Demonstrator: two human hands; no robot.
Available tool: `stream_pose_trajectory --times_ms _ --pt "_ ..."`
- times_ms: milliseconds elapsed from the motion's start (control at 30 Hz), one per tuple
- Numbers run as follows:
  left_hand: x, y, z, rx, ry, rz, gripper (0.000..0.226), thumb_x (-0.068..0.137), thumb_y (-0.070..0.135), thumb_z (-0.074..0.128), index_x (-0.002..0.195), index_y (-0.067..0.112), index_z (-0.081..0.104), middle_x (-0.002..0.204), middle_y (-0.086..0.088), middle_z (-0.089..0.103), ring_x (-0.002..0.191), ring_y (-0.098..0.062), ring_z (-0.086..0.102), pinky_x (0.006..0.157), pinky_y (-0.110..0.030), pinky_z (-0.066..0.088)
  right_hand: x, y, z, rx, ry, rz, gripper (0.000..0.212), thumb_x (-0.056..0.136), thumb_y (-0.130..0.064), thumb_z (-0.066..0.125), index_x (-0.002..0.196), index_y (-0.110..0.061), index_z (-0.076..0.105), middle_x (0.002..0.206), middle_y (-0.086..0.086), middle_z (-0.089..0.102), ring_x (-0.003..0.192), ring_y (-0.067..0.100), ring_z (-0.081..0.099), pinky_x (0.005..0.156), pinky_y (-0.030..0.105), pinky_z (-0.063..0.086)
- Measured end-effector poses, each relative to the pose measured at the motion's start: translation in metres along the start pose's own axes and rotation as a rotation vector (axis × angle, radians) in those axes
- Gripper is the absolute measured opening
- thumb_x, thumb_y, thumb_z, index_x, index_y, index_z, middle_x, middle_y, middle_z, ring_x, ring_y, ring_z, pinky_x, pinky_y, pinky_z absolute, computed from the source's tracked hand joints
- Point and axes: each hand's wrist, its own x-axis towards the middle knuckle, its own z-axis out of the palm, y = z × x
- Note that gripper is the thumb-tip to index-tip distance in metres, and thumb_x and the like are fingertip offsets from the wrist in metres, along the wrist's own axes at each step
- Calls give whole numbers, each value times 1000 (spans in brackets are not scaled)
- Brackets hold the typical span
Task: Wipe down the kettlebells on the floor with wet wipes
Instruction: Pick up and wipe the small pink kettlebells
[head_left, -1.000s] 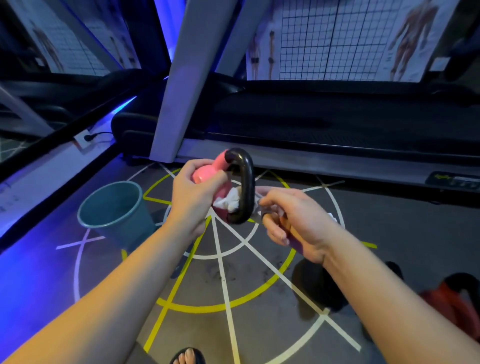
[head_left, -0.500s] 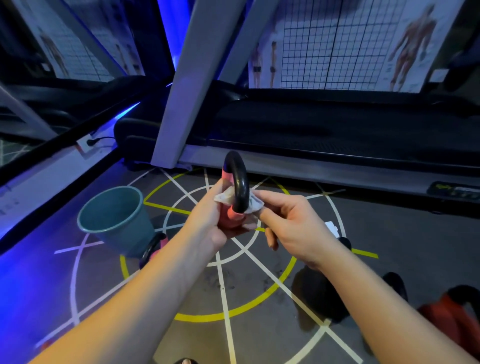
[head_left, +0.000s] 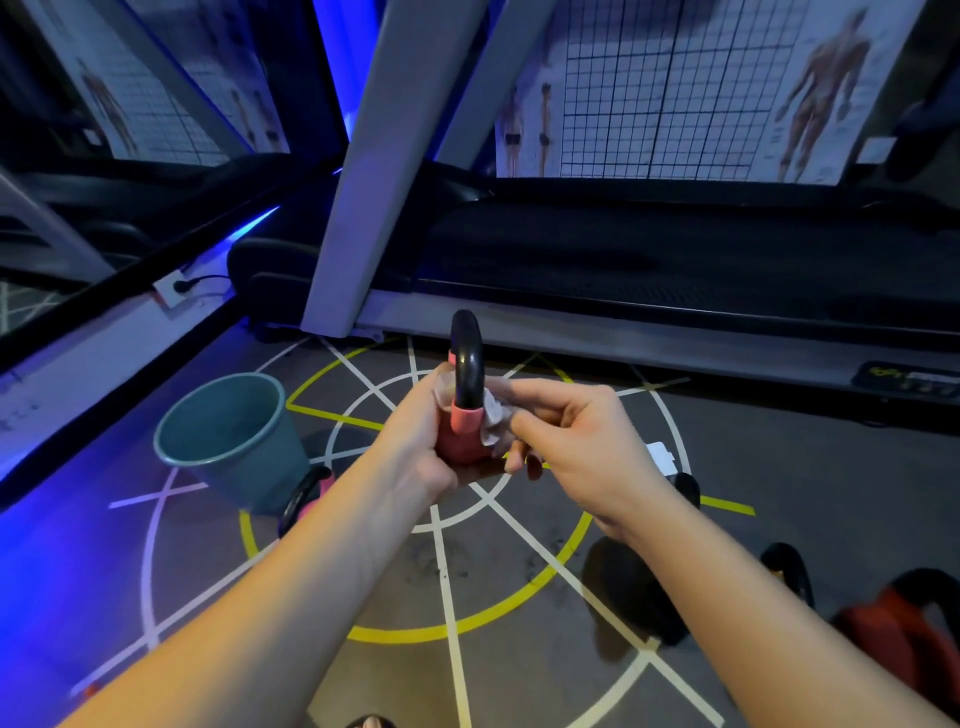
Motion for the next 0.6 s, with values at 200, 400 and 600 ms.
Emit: stream_pose_trajectory --times_ms 200,400,600 --pt "0 3 3 -98 39 -48 39 95 48 56 75 18 70 71 -8 73 50 -25 66 60 -32 52 -3 3 2 62 101 -21 26 85 -4 79 107 -19 79 80 8 76 64 14 62 53 26 45" --pt "-4 -3 10 -155 17 -76 46 94 45 58 62 18 77 73 -2 73 59 -18 69 71 -31 54 0 6 19 1 155 -59 39 67 -11 94 97 -23 72 83 -10 72 77 7 66 71 39 62" --pt "-10 -7 18 -243 18 -48 45 95 44 60 71 9 75 77 -9 75 63 -23 72 68 -35 59 -7 9 26 -155 339 -123 35 66 -32 95 95 -36 75 94 -6 72 90 9 69 80 32 57"
